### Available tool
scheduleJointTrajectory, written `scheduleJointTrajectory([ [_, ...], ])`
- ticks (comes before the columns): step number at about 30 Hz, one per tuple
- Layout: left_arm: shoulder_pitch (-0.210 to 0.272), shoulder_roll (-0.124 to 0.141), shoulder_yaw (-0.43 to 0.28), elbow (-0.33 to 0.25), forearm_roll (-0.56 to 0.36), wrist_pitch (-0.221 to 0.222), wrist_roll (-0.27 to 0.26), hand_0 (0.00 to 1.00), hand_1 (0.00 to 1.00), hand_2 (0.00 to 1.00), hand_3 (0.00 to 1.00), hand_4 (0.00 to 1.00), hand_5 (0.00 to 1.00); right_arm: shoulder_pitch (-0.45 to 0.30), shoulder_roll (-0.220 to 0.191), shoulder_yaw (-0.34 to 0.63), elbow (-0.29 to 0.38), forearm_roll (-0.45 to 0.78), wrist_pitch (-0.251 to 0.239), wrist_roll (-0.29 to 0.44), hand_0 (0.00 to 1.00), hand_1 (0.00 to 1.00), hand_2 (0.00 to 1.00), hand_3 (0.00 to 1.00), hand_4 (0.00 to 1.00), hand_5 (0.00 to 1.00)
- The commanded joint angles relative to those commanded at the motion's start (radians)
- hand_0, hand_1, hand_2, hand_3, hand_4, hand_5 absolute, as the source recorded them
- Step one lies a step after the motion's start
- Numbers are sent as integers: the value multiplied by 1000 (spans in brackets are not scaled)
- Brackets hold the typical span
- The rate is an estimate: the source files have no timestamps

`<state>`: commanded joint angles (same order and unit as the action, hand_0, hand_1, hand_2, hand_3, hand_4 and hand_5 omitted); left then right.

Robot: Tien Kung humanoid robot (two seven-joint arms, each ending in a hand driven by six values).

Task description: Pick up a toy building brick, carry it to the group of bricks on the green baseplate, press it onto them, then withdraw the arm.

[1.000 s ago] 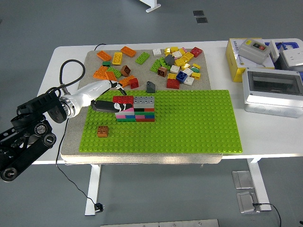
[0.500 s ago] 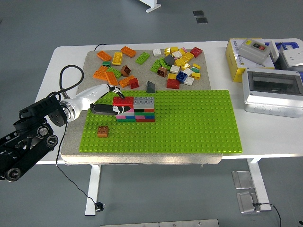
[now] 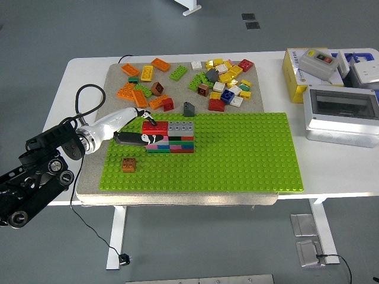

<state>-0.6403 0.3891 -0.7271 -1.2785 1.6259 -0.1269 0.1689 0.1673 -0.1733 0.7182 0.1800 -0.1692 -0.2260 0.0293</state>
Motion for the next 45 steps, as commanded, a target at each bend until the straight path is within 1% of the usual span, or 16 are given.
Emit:
scheduleJointTrajectory([
  [9,6,-6,2,16,-12,5,-13,979,947,939,675,845,675,-2,3,-4,0,5,2,4,731,718,730,674,388,805],
  [19,23,-16,-23,42,-61,34,-75,979,947,939,674,843,672,-1,4,-11,0,10,1,10,730,718,730,674,390,805],
  [25,25,-18,-31,45,-70,39,-89,978,947,939,669,841,670,0,4,-11,0,7,0,11,730,716,728,674,388,805],
  [31,22,-7,-50,-4,-57,28,-79,978,947,938,661,840,670,-1,3,-10,0,8,0,12,730,717,729,673,389,805],
  [38,11,4,-79,-44,-46,7,-54,977,945,938,662,837,667,-6,4,2,0,-3,-3,11,730,718,729,674,390,806],
  [42,21,6,-126,-98,-25,12,-46,974,945,938,669,832,661,-6,6,16,0,-7,-8,9,730,719,729,674,391,805],
  [45,46,3,-180,-154,22,16,-33,974,945,938,669,832,661,-8,7,27,0,-5,-8,5,730,719,729,674,391,805],
])
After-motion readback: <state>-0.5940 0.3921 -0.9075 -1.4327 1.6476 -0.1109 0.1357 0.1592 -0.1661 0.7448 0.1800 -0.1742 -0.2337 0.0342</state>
